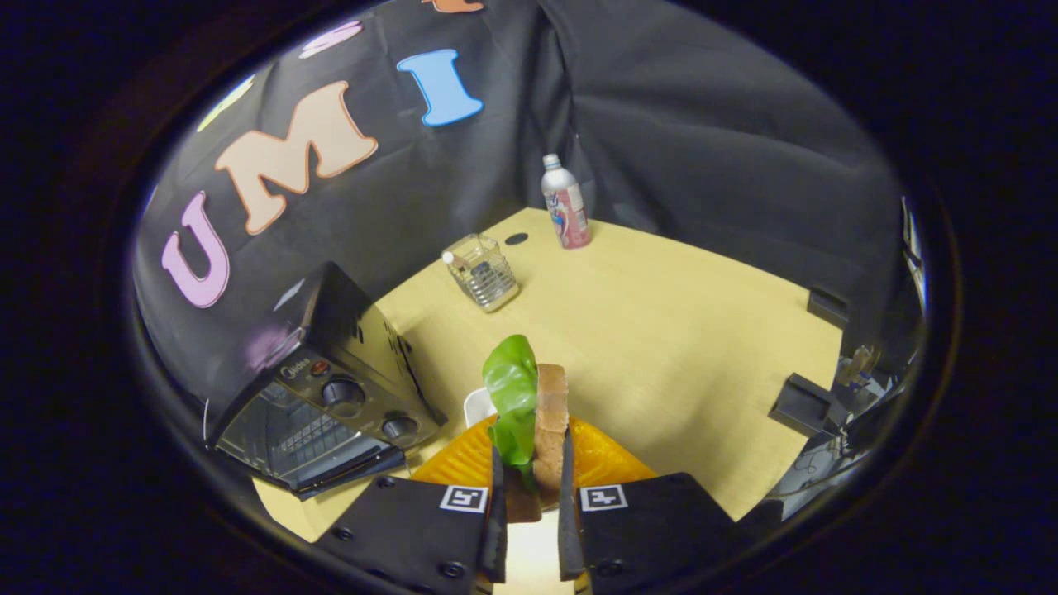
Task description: Open the toaster oven, put the food inside, and close the toaster oven door.
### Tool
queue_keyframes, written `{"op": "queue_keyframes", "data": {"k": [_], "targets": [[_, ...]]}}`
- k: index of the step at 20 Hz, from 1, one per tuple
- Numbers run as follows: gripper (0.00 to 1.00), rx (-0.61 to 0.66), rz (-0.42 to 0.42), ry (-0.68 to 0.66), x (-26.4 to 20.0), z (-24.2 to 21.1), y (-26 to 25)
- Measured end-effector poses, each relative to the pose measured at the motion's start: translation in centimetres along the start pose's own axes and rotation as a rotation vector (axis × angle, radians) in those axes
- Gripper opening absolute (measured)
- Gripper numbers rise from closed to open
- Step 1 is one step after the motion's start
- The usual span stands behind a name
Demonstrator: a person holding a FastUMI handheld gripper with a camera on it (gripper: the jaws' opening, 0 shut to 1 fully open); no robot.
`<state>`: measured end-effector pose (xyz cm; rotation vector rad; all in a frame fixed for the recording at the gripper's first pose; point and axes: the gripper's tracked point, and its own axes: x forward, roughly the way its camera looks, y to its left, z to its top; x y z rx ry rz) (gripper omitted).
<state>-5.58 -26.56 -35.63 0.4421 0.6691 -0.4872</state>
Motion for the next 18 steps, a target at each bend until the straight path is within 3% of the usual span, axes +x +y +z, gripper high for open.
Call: {"op": "queue_keyframes", "data": {"k": [9, 14, 18], "targets": [[0.26, 0.219, 0.16, -0.226, -6.9, 5.2, 5.7], [0.26, 0.358, 0.26, -0.229, -10.3, 3.3, 8.4], [0.26, 0.376, 0.284, -0.165, -11.2, -1.0, 9.9]]}}
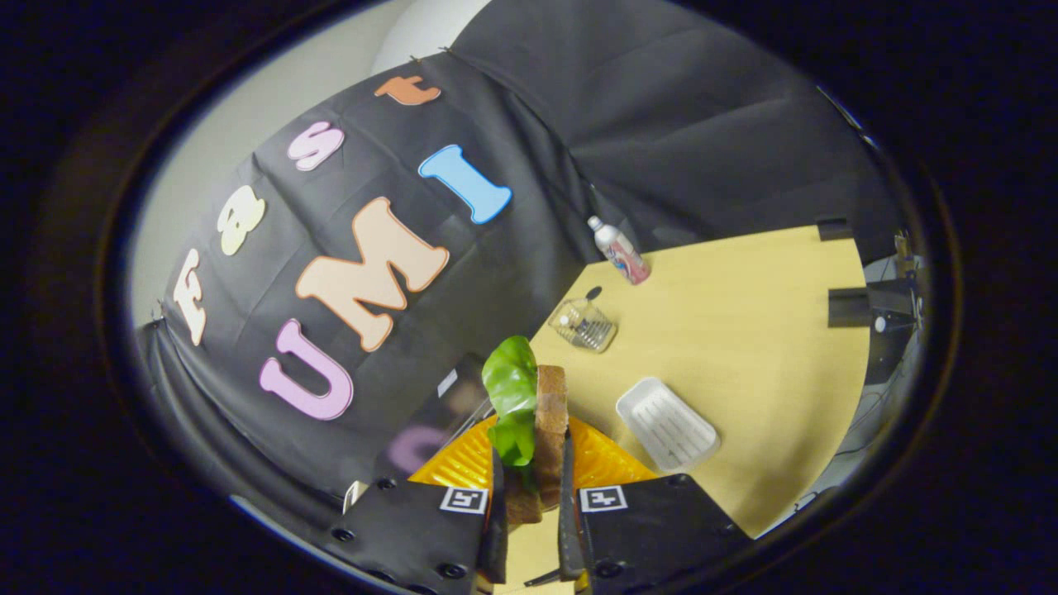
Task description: Open the toaster oven, put the food inside, and close the toaster oven door.
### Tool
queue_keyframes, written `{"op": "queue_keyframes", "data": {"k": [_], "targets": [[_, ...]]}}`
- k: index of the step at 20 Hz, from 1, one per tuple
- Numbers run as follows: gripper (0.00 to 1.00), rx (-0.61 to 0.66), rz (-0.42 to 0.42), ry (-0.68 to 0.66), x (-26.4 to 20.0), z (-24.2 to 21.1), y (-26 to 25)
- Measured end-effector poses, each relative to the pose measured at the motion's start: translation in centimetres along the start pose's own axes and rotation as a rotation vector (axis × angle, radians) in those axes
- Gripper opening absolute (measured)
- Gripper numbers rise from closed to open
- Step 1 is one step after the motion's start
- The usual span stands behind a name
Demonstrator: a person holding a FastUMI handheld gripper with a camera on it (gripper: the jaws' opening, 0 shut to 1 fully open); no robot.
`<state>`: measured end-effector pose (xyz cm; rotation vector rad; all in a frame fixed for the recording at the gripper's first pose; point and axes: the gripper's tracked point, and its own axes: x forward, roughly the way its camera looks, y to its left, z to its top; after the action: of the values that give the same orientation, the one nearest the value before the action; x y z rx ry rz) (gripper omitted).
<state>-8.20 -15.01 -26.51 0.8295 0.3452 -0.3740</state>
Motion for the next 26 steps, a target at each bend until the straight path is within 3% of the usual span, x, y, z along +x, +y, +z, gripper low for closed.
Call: {"op": "queue_keyframes", "data": {"k": [8, 13, 19, 26], "targets": [[0.26, 0.194, 0.073, 0.164, 2.4, -10.7, 3.4], [0.26, 0.205, 0.163, 0.293, 4.9, -16.4, 7.5], [0.26, 0.109, 0.246, 0.335, 9.2, -19.0, 9.6], [0.26, 0.102, 0.319, 0.273, 13.3, -18.0, 10.6]]}}
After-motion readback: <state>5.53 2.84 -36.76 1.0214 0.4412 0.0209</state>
